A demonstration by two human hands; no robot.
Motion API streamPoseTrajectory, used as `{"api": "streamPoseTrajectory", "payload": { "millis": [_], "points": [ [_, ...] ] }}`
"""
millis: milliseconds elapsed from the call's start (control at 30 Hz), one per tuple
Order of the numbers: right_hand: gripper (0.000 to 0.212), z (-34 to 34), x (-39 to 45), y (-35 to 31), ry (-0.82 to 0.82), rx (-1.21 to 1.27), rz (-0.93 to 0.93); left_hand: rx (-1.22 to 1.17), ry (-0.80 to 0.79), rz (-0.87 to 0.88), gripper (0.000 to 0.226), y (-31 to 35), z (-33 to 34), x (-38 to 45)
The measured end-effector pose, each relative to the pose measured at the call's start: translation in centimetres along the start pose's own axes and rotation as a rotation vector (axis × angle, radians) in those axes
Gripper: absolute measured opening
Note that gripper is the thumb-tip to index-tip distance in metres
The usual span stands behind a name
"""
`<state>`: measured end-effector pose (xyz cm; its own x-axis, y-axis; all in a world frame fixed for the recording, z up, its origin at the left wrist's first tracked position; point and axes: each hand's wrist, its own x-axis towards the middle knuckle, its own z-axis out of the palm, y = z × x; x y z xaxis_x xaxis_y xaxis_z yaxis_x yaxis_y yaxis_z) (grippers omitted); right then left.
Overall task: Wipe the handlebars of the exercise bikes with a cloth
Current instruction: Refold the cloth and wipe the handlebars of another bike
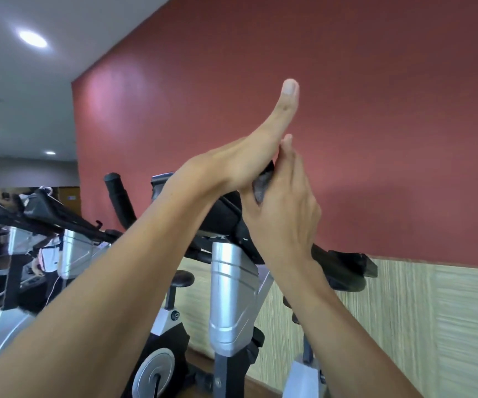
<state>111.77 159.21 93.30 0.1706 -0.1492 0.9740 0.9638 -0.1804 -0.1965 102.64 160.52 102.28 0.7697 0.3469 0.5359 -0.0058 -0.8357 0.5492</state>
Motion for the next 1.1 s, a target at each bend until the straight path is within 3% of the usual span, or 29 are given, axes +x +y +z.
{"api": "streamPoseTrajectory", "payload": {
  "millis": [67,200,300,467,567,633,700,800,933,1100],
  "points": [
    [0.081,-0.6,-1.5,1.1,-0.045,0.013,-0.005,0.024,-0.006,0.005,0.103,-0.1,-0.2,0.2],
    [0.08,-1.6,-6.8,6.4,-0.073,-0.079,-0.079,0.421,0.041,0.115,0.095,0.1,1.0,-0.1],
    [0.075,-1.4,-5.9,6.8,-0.075,-0.08,-0.126,0.502,0.197,0.262,0.074,-0.5,2.0,0.5],
    [0.073,-0.6,-3.9,5.0,0.01,-0.011,-0.204,0.65,0.5,0.408,0.067,-2.6,2.7,2.0],
    [0.067,-0.3,-6.5,10.3,0.091,-0.092,-0.379,0.919,0.711,0.651,0.049,-4.0,4.9,2.1],
    [0.071,0.0,-8.6,15.6,0.108,-0.183,-0.448,1.225,0.708,0.732,0.044,-5.0,7.3,1.6],
    [0.075,0.5,-10.4,20.1,0.116,-0.238,-0.476,1.52,0.607,0.582,0.049,-5.8,10.5,0.7],
    [0.077,1.5,-10.9,21.4,0.194,-0.235,-0.499,1.711,0.555,0.299,0.048,-5.3,14.0,0.5],
    [0.079,2.1,-9.6,18.9,0.302,-0.168,-0.533,1.708,0.53,0.299,0.045,-4.1,15.5,0.3],
    [0.076,2.9,-11.5,22.8,0.428,-0.26,-0.576,1.853,0.592,0.194,0.05,-5.0,16.1,0.1]
  ]
}}
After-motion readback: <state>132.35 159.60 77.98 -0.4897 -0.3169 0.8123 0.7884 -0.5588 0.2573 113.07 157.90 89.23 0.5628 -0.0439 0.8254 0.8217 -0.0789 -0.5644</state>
